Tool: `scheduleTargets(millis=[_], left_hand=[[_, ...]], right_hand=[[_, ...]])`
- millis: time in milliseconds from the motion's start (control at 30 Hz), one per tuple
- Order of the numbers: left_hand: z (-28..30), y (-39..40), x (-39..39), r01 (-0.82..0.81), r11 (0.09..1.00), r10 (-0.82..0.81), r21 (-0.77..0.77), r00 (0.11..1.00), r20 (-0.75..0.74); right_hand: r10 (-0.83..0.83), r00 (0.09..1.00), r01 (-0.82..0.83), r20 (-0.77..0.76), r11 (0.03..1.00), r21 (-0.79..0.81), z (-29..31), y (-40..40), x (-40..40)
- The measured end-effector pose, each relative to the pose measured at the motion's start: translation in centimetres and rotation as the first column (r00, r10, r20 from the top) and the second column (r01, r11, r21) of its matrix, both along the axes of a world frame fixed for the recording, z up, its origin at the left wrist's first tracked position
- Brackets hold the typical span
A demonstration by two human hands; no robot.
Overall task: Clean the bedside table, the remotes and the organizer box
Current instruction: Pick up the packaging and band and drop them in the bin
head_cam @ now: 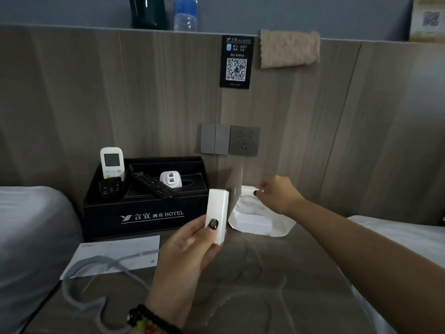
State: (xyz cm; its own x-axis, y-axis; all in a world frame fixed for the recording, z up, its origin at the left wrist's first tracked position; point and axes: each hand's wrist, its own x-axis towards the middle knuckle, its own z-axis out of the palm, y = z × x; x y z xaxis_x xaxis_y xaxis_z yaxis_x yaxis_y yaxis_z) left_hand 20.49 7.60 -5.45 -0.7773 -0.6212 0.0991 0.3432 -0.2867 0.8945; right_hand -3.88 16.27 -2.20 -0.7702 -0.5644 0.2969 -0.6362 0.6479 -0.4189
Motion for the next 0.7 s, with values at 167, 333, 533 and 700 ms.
scheduleTargets(millis=[167,333,533,700], left_hand=[[-1.4,-0.7,-1.0,-0.022,0.999,0.023,-0.048,1.0,0.007],[-1.9,-1.4,-1.7,-0.091,0.994,0.091,-0.06,0.996,0.006],[-2.0,-1.2,-1.5,-0.13,0.99,0.129,-0.05,0.991,-0.031],[-1.9,-1.2,-1.2,-0.097,0.995,0.098,0.014,0.992,-0.074]], right_hand=[[-0.114,0.992,0.09,0.058,0.944,0.316,-2.6,-4.4,-4.9],[-0.218,0.964,0.169,0.154,0.946,0.277,-4.7,-5.6,-6.7],[-0.208,0.97,0.183,0.126,0.965,0.189,-4.4,-5.4,-6.5],[-0.215,0.967,0.228,0.136,0.97,-0.087,-0.4,-4.2,-5.7]])
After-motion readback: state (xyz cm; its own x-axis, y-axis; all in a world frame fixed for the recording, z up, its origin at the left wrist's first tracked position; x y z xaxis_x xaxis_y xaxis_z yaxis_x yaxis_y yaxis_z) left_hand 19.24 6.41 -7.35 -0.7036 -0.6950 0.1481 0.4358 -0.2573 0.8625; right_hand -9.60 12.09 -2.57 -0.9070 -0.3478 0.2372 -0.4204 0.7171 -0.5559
